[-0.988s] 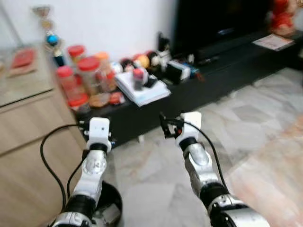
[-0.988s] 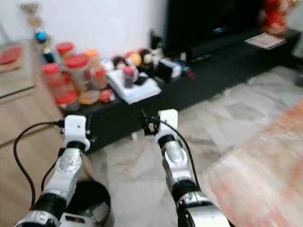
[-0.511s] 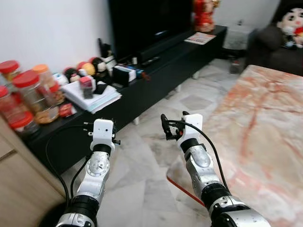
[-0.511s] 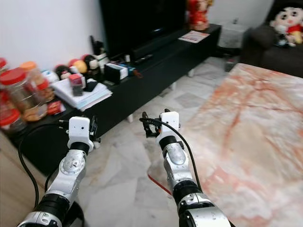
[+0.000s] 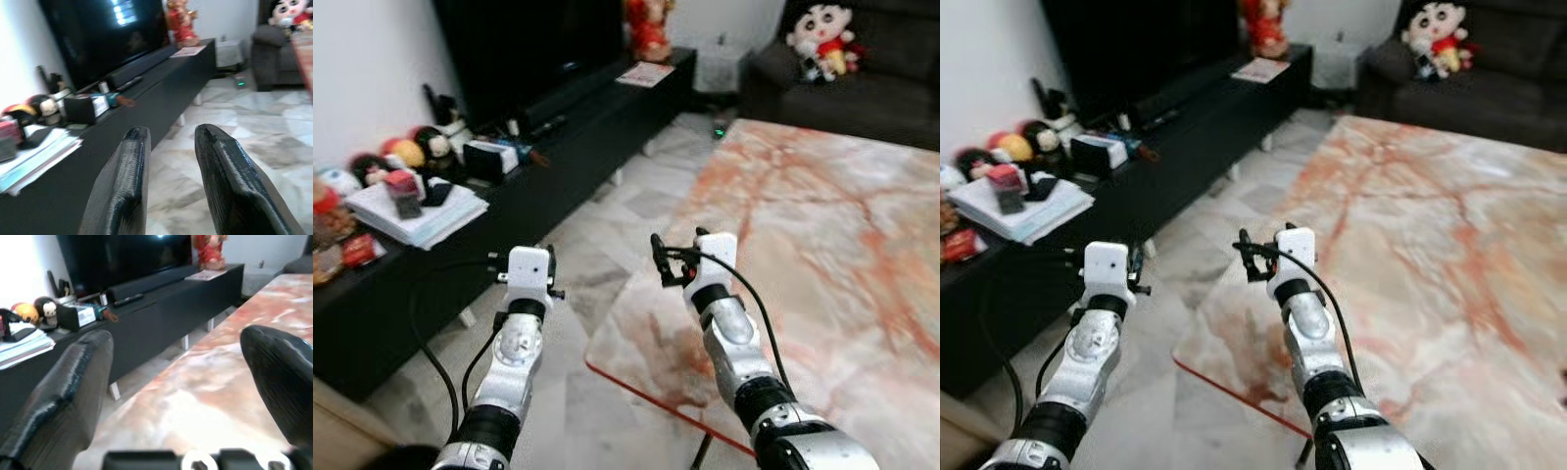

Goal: Picking trash to rubbish bin

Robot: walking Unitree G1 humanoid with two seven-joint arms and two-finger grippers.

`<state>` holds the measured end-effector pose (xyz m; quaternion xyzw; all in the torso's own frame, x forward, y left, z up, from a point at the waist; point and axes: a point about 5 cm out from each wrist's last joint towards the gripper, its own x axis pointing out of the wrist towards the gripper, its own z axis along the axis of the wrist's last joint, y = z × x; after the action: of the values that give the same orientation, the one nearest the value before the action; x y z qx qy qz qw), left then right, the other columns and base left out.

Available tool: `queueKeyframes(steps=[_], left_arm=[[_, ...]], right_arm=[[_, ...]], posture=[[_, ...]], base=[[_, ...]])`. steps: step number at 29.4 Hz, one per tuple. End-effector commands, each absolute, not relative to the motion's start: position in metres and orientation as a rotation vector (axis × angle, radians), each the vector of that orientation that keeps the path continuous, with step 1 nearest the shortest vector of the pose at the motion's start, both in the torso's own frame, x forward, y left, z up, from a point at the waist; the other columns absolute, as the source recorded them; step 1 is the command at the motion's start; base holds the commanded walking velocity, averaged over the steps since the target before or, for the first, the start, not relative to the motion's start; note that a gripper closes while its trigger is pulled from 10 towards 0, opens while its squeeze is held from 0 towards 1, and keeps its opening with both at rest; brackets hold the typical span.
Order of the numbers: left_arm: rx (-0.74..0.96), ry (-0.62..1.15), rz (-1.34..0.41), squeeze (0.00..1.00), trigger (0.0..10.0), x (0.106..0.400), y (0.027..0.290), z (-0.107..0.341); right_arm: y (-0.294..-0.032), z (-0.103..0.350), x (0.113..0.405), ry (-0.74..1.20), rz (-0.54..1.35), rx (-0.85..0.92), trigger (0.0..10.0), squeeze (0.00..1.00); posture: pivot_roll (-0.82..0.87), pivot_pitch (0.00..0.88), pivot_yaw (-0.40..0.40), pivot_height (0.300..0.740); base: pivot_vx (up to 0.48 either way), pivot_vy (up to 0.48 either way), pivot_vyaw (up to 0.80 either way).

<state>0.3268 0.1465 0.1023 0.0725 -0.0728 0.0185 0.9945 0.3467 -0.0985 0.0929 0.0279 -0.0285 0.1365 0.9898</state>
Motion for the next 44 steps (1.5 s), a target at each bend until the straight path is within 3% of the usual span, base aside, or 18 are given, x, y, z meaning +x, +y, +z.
queueKeyframes(steps=[1, 37, 44], left_arm=[[0.149, -0.154, 0.044, 0.0, 10.0, 0.3277, 0.1503, 0.1058], [0.144, -0.16, 0.04, 0.0, 10.0, 0.3272, 0.1473, 0.1066], [0.135, -0.146, 0.051, 0.0, 10.0, 0.3275, 0.1487, 0.1052]], right_arm=[[-0.0934, 0.0975, 0.3484, -0.071, 0.287, 0.056, 10.0, 0.0], [-0.0887, 0.0955, 0.3466, -0.062, 0.301, 0.055, 10.0, 0.0], [-0.0868, 0.0953, 0.3457, -0.065, 0.313, 0.068, 10.0, 0.0]], posture=[[0.06, 0.005, 0.03, 0.74], [0.06, 0.011, 0.019, 0.74], [0.06, 0.011, 0.018, 0.74]], base=[[0.0, 0.0, -0.8], [0.0, -0.026, -0.8], [0.0, 0.0, 0.0]])
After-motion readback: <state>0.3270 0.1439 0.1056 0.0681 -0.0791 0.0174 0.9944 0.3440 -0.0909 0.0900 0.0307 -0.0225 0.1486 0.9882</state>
